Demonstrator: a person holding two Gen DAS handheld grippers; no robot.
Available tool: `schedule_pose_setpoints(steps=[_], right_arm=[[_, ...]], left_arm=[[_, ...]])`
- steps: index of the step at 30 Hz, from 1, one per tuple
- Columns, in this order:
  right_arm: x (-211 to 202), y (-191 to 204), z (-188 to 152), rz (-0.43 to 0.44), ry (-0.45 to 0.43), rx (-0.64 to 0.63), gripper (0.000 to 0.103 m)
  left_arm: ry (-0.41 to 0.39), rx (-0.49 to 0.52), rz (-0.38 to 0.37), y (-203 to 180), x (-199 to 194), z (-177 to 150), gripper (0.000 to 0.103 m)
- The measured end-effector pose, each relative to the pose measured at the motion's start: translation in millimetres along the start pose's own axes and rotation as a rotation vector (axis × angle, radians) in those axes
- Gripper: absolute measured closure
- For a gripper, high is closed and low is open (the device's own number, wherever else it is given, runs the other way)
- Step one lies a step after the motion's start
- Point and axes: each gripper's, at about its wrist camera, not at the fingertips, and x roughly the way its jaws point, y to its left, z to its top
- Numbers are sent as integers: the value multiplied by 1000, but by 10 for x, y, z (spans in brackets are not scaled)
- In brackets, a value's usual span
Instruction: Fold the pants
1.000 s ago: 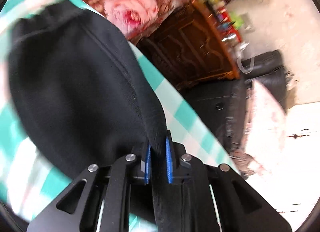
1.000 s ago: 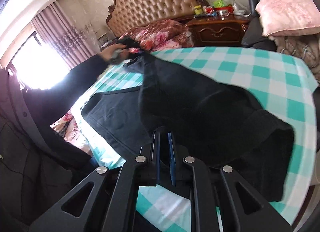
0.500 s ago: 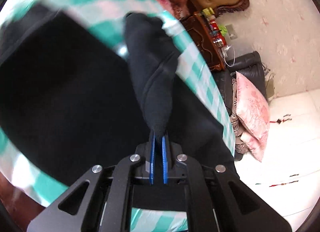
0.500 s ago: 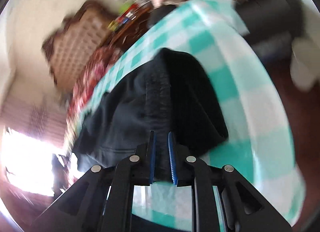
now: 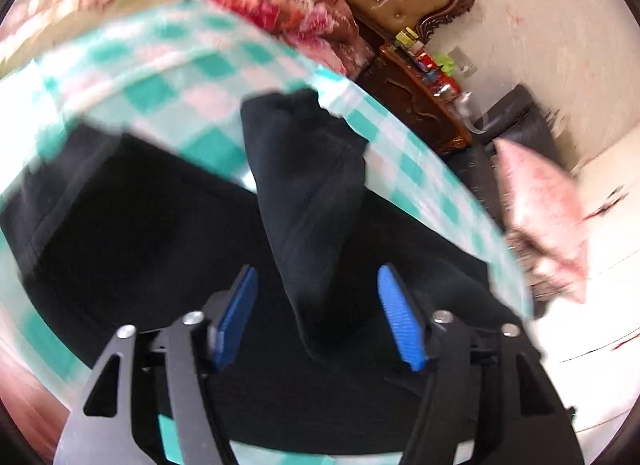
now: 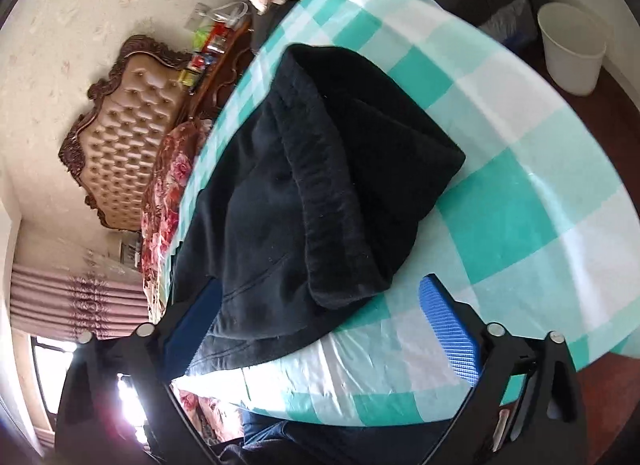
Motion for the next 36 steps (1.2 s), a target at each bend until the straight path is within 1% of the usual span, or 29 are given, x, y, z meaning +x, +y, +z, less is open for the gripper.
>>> schedule_pose_setpoints(steps=[1, 2, 3, 6, 7, 8, 9, 10, 11, 12, 13, 14, 15, 16, 18, 19, 21, 22, 23, 25, 27, 29, 30, 33, 36], right_arm=[[17, 3, 17, -11, -2, 10, 14], [24, 6, 28, -10, -1, 14, 15], [35, 22, 22, -12, 3, 16, 16], [96, 71, 18, -41, 16, 10, 17], [120, 86, 10, -46, 23, 6, 17], [164, 112, 6, -50, 32, 4, 18], [194, 114, 0, -57, 38, 4, 18], [224, 118, -10, -66, 45, 7, 18], [256, 124, -21, -73, 52, 7, 18], [265, 136, -28, -77, 54, 2, 18], [276, 173, -37, -89, 54, -13, 18], [271, 207, -44, -99, 52, -25, 18], [261, 238, -45, -105, 48, -38, 18], [243, 270, -45, -105, 44, -51, 18], [213, 298, -5, -97, 43, -57, 18], [198, 303, 18, -85, 44, -51, 18], [183, 286, 79, -55, 54, -36, 18], [198, 272, 106, -47, 61, -29, 18], [211, 260, 115, -45, 64, -24, 18], [241, 249, 126, -52, 70, -4, 18], [210, 157, 115, -63, 59, 44, 18], [171, 3, 107, -105, 62, 115, 18], [156, -25, 103, -117, 70, 130, 18], [63, 15, 64, -86, 60, 106, 18], [82, 85, 83, -79, 48, 94, 18]], left_arm=[[-7, 40, 35, -61, 8, 41, 29], [-4, 109, 91, -178, 56, 97, 27], [1, 158, 134, -279, 116, 144, 27], [12, 405, 306, -660, 368, 173, 27], [12, 512, 399, -817, 523, 171, 27], [22, 581, 452, -910, 659, 172, 27], [44, 643, 489, -990, 804, 165, 27], [80, 712, 538, -1066, 1047, 181, 27], [102, 735, 571, -1076, 1179, 205, 27], [130, 762, 620, -1073, 1348, 233, 41], [153, 782, 655, -1051, 1476, 257, 75], [178, 765, 660, -1005, 1562, 324, 86], [183, 718, 624, -957, 1550, 422, 89], [176, 699, 605, -934, 1523, 483, 93], [134, 635, 548, -889, 1344, 622, 94], [92, 565, 492, -812, 1120, 751, 95], [30, 474, 425, -688, 810, 889, 95], [-4, 383, 356, -506, 562, 990, 95], [-12, 330, 316, -402, 423, 1019, 95], [-15, 202, 226, -67, 201, 1060, 95], [0, 153, 207, 197, 129, 997, 95], [16, 131, 197, 334, 140, 858, 95], [29, 113, 187, 423, 167, 778, 95], [39, 91, 174, 490, 233, 590, 95], [38, 74, 157, 527, 281, 543, 95]])
